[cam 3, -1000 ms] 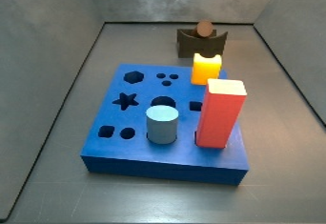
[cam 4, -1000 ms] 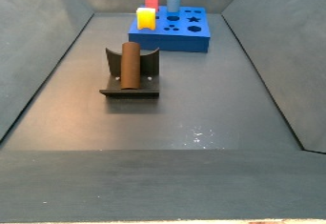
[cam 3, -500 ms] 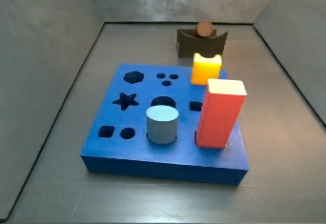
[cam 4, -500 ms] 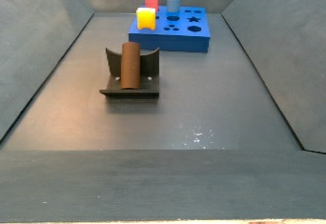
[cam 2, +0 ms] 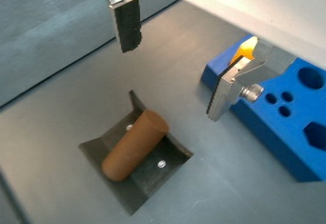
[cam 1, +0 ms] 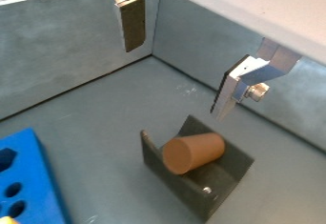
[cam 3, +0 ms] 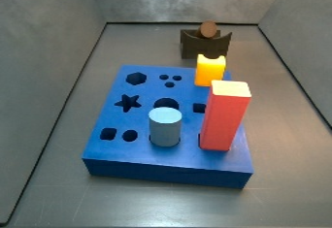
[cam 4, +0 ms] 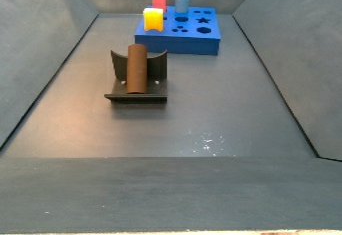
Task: Pick up the round object. Move up. Place the round object on the fixture. Regrasp the round object. Move to above the board. Insert the round object.
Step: Regrasp the round object.
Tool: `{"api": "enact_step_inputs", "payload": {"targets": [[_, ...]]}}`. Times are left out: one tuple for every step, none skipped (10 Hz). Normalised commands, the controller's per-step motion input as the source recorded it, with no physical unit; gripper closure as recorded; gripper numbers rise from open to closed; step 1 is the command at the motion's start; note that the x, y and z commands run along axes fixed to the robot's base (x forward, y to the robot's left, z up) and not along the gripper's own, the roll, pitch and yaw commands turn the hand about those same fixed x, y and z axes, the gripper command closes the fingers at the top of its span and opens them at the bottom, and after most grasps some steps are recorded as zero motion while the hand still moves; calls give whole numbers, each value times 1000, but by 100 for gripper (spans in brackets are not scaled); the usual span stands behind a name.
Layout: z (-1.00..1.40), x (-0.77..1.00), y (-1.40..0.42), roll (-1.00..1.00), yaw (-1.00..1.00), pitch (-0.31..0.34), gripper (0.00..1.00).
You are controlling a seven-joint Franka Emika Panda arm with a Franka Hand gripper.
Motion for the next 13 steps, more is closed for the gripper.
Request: {"api": "enact_step_inputs", "payload": {"targets": [[14, -21, -21, 1000, 30, -67, 0], [16, -20, -20, 1000, 30, -65, 0], [15, -15, -20, 1000, 29, -63, 0], [6, -10, -20, 1000, 28, -62, 0], [2, -7, -21, 1000, 28, -58, 0], [8, -1, -23, 1000, 27, -53, 0], [11, 9, -26, 1000, 26, -44, 0], [1, 18, -26, 1000, 25, -39, 0], [-7, 24, -26, 1000, 25, -28, 0], [-9, 32, -32, 1000, 25, -20, 0], [-9, 32, -28, 1000, 25, -12, 0], [-14, 40, -29, 1000, 27, 2, 0], [-12, 43, -29, 1000, 29, 13, 0]]}}
